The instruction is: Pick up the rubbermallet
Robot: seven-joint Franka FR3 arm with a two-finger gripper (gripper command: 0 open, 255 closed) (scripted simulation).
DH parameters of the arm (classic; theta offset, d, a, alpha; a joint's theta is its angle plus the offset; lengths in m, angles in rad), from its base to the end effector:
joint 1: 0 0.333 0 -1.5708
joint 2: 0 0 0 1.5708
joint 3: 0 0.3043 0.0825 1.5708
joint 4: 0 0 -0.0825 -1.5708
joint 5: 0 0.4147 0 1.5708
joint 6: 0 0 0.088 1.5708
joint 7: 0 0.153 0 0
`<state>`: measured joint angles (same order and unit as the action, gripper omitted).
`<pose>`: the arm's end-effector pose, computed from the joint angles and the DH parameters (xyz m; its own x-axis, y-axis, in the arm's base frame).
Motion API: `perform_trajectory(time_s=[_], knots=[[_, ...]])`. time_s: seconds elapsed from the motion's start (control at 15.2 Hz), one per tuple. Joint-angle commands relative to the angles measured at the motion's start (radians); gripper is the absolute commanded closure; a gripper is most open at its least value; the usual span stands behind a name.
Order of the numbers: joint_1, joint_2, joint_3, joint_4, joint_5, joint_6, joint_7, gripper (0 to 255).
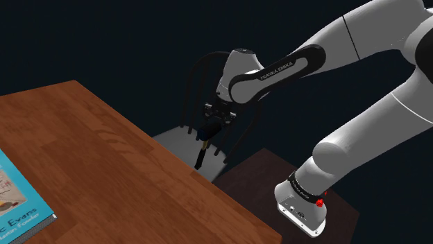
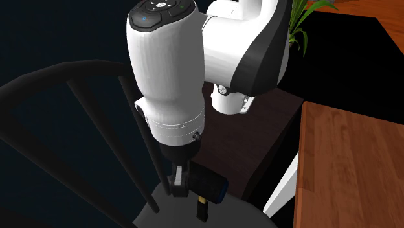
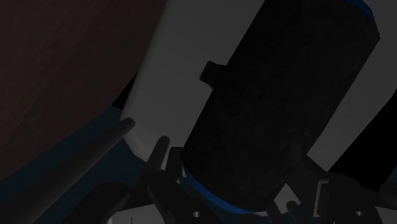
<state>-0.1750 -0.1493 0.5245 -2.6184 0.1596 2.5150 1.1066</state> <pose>0.4274 0.1473 0.2156 0.6304 -0.7763 -0.0072 -0.7759 -0.6297 -0.0364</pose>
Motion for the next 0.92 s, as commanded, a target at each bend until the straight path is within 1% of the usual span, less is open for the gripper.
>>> perform_trajectory(time_s=[0.0,0.4,0.86], knots=[[-0.001,0.006,0.001,0.003,-0.004,0.0,0.003,255],[0.011,-0.073,-0.015,0.028,0.033,-0.1,-0.024,255],[0.021,-0.15,-0.037,0.069,0.054,-0.214,-0.042,255]])
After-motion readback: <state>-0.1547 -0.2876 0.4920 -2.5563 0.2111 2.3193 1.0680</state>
